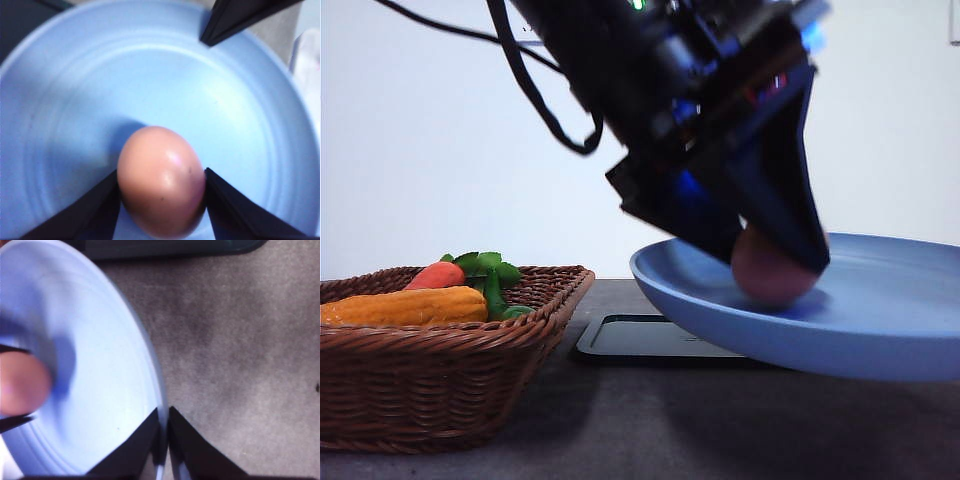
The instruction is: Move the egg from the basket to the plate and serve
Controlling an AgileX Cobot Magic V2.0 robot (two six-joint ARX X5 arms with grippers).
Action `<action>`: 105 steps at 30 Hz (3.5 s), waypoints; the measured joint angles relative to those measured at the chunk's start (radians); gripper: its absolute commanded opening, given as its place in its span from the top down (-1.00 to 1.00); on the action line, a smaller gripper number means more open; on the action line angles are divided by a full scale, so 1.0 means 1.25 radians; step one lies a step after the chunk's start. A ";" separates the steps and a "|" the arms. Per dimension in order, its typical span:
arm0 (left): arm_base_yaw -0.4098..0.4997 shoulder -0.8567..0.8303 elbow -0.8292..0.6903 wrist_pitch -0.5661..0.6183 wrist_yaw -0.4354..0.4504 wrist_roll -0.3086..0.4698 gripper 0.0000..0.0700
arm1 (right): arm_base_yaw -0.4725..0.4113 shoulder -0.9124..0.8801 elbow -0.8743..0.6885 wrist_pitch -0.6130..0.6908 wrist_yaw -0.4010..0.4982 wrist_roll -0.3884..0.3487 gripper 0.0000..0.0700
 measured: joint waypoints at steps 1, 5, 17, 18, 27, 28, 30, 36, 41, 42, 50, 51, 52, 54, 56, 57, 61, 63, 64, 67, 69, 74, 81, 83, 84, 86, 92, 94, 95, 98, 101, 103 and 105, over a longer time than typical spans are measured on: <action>0.000 0.006 0.000 0.000 -0.001 0.001 0.41 | 0.000 0.000 0.000 0.000 0.001 0.000 1.00; -0.003 0.015 0.000 0.000 -0.006 0.007 0.25 | 0.000 0.000 0.000 -0.005 0.005 0.000 1.00; -0.008 -0.023 0.000 -0.007 -0.006 -0.006 -0.12 | 0.000 0.040 0.000 -0.019 0.003 -0.001 1.00; -0.006 -0.039 0.000 -0.008 -0.006 -0.009 -0.12 | 0.000 0.051 0.000 -0.018 0.003 -0.002 1.00; 0.042 -0.271 0.000 -0.103 -0.032 -0.025 -0.11 | -0.001 0.206 0.026 0.059 0.005 -0.004 1.00; 0.046 -0.304 0.000 -0.113 -0.037 -0.026 -0.11 | -0.001 0.229 0.041 0.064 0.005 -0.004 1.00; 0.054 -0.369 0.000 -0.126 -0.052 -0.026 -0.11 | -0.002 0.271 0.073 0.075 0.005 -0.005 1.00; 0.058 -0.534 0.000 -0.168 -0.091 -0.035 -0.11 | -0.008 0.406 0.206 0.103 0.006 -0.006 1.00; 0.058 -0.628 0.000 -0.211 -0.129 -0.047 -0.11 | -0.012 0.524 0.331 0.117 0.006 -0.006 1.00; 0.058 -0.642 0.000 -0.219 -0.136 -0.049 -0.11 | -0.012 0.547 0.354 0.119 0.006 -0.006 1.00; 0.059 -0.695 0.000 -0.262 -0.165 -0.058 -0.11 | -0.013 0.711 0.506 0.122 0.005 -0.006 1.00; 0.059 -0.695 0.000 -0.264 -0.165 -0.058 -0.11 | -0.013 0.724 0.515 0.123 0.004 -0.006 1.00; 0.059 -0.695 0.000 -0.268 -0.165 -0.059 -0.11 | -0.013 0.735 0.522 0.123 0.001 -0.005 1.00; 0.059 -0.694 0.000 -0.277 -0.165 -0.064 -0.11 | -0.013 0.747 0.528 0.125 -0.003 -0.005 1.00; 0.059 -0.692 0.000 -0.281 -0.166 -0.065 -0.11 | -0.013 0.749 0.529 0.126 -0.005 -0.005 0.91; 0.059 -0.692 0.000 -0.281 -0.169 -0.066 -0.11 | -0.013 0.749 0.529 0.127 -0.005 -0.005 0.80; 0.059 -0.693 0.000 -0.281 -0.179 -0.067 -0.11 | -0.014 0.749 0.529 0.134 -0.003 -0.006 0.42; 0.059 -0.693 0.000 -0.280 -0.179 -0.067 -0.11 | -0.017 0.749 0.529 0.135 -0.004 -0.006 0.41; 0.059 -0.693 0.000 -0.278 -0.179 -0.067 -0.11 | -0.018 0.749 0.529 0.136 -0.004 -0.006 0.41; 0.059 -0.690 0.000 -0.276 -0.179 -0.067 -0.11 | -0.026 0.749 0.536 0.134 -0.009 -0.019 0.41; 0.059 -0.683 0.000 -0.275 -0.179 -0.067 -0.11 | -0.034 0.749 0.547 0.125 -0.022 -0.027 0.41; 0.059 -0.650 0.000 -0.256 -0.205 -0.066 0.04 | -0.071 0.746 0.597 0.078 -0.031 -0.044 0.41; 0.073 -0.573 0.000 -0.242 -0.293 -0.033 0.98 | -0.120 0.674 0.633 -0.016 -0.050 -0.082 0.99; 0.097 -0.535 0.000 -0.242 -0.303 -0.019 1.00 | -0.121 0.642 0.634 -0.060 -0.053 -0.107 1.00; 0.110 -0.517 0.000 -0.241 -0.303 -0.014 1.00 | -0.119 0.629 0.634 -0.077 -0.055 -0.118 1.00; 0.149 -0.471 0.000 -0.241 -0.303 -0.006 1.00 | -0.111 0.601 0.632 -0.104 -0.050 -0.138 1.00; 0.291 -0.362 0.000 -0.240 -0.305 -0.011 1.00 | -0.038 0.486 0.580 -0.095 0.058 -0.162 1.00; 0.343 -0.343 -0.003 -0.235 -0.305 -0.024 1.00 | -0.007 0.435 0.540 -0.071 0.114 -0.166 1.00; 0.364 -0.341 -0.006 -0.226 -0.305 -0.029 1.00 | 0.009 0.410 0.518 -0.055 0.140 -0.167 1.00; 0.426 -0.353 -0.034 -0.170 -0.305 -0.046 1.00 | 0.056 0.332 0.438 0.009 0.212 -0.168 1.00; 0.471 -0.387 -0.091 -0.115 -0.303 -0.066 1.00 | 0.100 0.247 0.344 0.087 0.275 -0.167 1.00; 0.486 -0.419 -0.146 -0.073 -0.297 -0.082 1.00 | 0.131 0.183 0.271 0.161 0.320 -0.164 1.00; 0.490 -0.456 -0.211 -0.024 -0.288 -0.099 1.00 | 0.163 0.117 0.193 0.244 0.366 -0.157 1.00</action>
